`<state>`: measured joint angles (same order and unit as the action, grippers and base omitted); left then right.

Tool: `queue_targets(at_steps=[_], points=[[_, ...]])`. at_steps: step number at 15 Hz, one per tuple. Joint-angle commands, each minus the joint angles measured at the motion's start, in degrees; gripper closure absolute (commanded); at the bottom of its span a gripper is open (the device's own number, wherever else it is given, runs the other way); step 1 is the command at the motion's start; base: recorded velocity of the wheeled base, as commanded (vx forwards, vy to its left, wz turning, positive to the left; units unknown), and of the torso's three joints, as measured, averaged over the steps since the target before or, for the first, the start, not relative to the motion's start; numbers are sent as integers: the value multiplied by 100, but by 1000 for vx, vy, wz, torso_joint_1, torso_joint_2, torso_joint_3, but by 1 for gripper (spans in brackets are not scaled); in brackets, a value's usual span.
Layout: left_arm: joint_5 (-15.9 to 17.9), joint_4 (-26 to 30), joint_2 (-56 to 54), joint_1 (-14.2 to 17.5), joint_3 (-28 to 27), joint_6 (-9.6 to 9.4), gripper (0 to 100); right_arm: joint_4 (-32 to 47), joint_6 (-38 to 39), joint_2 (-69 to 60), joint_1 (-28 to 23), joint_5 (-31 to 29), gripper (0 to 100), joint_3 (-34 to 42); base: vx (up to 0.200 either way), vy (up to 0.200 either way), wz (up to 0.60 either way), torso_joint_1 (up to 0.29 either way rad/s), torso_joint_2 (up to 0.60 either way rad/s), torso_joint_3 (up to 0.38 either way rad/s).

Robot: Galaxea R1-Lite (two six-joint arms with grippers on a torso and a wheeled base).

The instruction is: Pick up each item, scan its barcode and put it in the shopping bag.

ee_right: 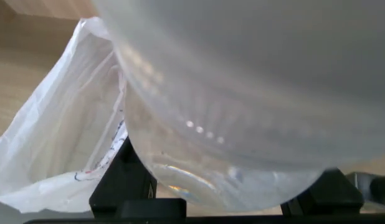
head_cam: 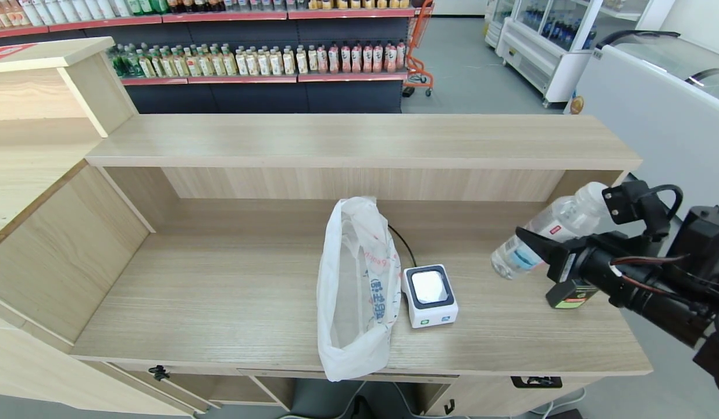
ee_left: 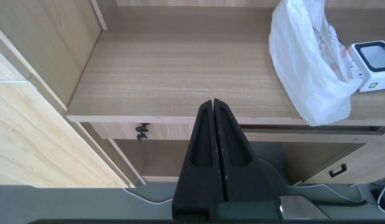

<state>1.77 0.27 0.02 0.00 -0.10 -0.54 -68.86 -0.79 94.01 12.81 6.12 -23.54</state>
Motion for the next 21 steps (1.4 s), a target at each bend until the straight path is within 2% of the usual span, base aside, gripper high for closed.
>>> queue_targets(at_steps=[1, 4, 10, 13, 16, 21], points=[[-1, 0, -2, 0, 1, -8, 100, -57, 18, -366, 20, -76, 100, 570, 0, 0, 0, 0, 0, 0], [-1, 0, -2, 0, 1, 10, 100, -4, 18, -507, 72, -85, 100, 658, 0, 0, 0, 0, 0, 0], [-1, 0, -2, 0, 1, 10, 100, 13, 18, -111, 274, -76, 100, 376, 0, 200, 0, 6, 9, 1], [-1, 0, -2, 0, 1, 1, 100, 5, 27, 328, 644, -85, 100, 51, 0, 200, 0, -12, -4, 4], [-1, 0, -2, 0, 1, 1, 100, -4, 27, 820, 890, -76, 100, -248, 0, 0, 0, 0, 0, 0], [-1, 0, 6, 0, 1, 1, 100, -57, 0, 2103, 1197, -58, 100, -1179, 0, 0, 0, 0, 0, 0]])
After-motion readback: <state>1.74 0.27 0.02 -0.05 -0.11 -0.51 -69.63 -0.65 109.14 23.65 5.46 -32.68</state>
